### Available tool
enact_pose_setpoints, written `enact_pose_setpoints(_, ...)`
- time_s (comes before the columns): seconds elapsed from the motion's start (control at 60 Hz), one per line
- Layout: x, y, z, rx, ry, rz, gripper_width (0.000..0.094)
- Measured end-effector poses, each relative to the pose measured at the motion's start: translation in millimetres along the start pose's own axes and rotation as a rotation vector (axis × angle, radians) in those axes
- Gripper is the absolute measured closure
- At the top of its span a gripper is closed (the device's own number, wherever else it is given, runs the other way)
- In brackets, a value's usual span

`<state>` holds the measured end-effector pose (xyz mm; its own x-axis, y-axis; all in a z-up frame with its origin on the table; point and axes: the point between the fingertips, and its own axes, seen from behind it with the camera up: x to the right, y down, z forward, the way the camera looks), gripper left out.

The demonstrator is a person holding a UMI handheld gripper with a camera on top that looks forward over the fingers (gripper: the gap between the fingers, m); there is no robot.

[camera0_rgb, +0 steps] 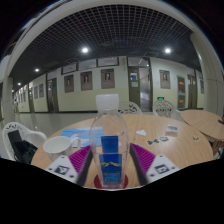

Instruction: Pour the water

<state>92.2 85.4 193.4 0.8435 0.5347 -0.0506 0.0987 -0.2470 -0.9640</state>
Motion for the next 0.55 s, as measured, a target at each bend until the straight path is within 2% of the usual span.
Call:
enact_pose_setpoints(0.033,3,-8,-4,-0.004,-0.003,0.018,0.0079)
enact_pose_setpoints(0.117,4,-16,-14,-0.023,-0.026,0.053,0.0093)
enact_pose_setpoints(0.333,-23,-36,-73,-0.008,-0.129,0.024,0.0092)
enact_pose_setpoints(0.55,-69,-72,-108,0.011,-0.281,0.115,0.0095)
